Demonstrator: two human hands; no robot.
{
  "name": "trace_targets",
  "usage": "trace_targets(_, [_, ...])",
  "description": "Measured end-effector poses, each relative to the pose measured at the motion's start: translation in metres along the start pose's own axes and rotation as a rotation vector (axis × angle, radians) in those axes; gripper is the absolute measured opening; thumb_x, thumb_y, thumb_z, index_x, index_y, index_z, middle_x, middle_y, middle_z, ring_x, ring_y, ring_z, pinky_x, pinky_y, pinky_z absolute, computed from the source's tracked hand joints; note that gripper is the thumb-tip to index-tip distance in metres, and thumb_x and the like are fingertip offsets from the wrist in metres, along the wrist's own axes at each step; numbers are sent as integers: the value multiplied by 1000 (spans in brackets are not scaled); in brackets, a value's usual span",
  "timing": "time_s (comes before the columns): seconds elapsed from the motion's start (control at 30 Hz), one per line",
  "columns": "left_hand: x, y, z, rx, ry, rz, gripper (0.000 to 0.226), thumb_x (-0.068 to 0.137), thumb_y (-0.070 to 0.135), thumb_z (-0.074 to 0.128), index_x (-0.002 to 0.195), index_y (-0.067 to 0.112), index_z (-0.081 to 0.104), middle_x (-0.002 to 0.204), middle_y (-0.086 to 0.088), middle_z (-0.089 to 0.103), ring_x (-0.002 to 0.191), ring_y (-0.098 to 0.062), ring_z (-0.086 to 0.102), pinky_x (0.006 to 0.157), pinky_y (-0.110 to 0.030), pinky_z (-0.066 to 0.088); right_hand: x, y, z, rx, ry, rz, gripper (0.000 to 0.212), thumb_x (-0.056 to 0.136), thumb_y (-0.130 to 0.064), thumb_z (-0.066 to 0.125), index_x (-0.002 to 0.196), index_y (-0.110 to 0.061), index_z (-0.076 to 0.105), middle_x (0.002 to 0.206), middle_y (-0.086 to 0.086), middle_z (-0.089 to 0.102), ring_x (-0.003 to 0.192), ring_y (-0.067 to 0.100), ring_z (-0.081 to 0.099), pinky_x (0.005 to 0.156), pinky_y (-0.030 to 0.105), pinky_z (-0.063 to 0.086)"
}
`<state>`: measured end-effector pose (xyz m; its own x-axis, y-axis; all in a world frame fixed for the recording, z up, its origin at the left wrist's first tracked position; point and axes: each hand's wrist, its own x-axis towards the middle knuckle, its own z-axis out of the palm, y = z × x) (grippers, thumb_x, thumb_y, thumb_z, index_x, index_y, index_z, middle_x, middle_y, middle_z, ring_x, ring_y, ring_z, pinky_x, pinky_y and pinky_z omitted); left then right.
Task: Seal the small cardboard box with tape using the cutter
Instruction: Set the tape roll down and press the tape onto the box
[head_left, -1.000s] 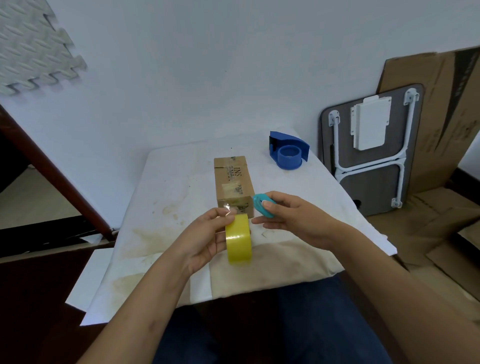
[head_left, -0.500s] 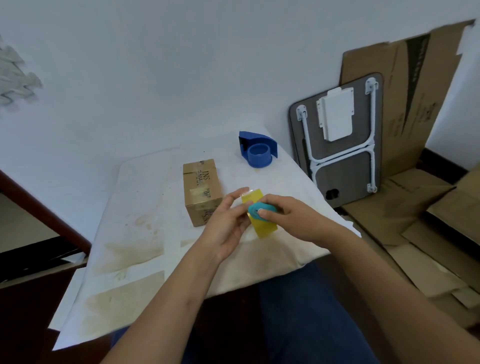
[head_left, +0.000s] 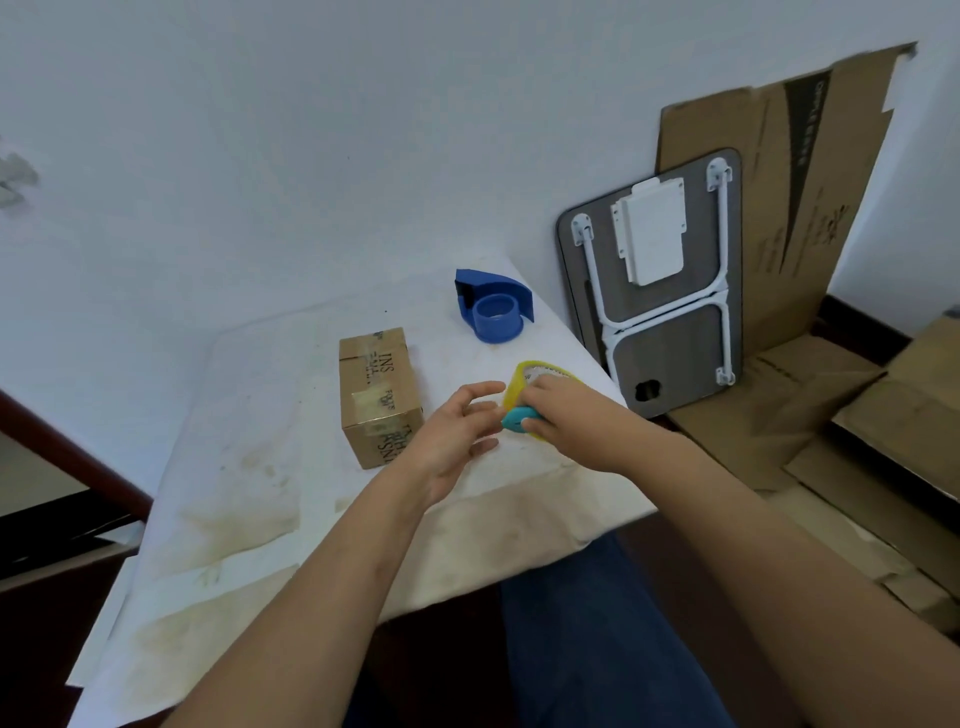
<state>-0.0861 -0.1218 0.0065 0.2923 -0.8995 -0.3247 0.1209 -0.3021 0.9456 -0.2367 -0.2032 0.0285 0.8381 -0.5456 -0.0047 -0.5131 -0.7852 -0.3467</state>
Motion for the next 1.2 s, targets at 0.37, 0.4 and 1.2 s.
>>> trace_targets(0.37, [-7,-11,-22,157,91,16,26,98,8,51,117,16,67,118,-5,64,107,-21,63,92,-31,53,14,9,36,-251,-61,-37,30,98,-25,43,126,-19,53,129,4,54,118,27,47,103,42,34])
trace_targets(0.4, [-11,-9,-25,171,101,47,26,98,7,51,114,17,68,117,-4,64,104,-19,65,88,-27,54,15,8,36,-189,-56,-28,30,98,-25,43,125,-19,55,129,3,55,118,27,47,104,43,36])
trace_targets(1.2, [-35,-6,-155,947,243,517,40,102,9,40,130,29,61,146,10,50,134,-3,39,102,-8,29,68,-69,43,557,448,-7,22,98,-13,44,103,-22,64,102,-1,56,79,7,57,68,19,47])
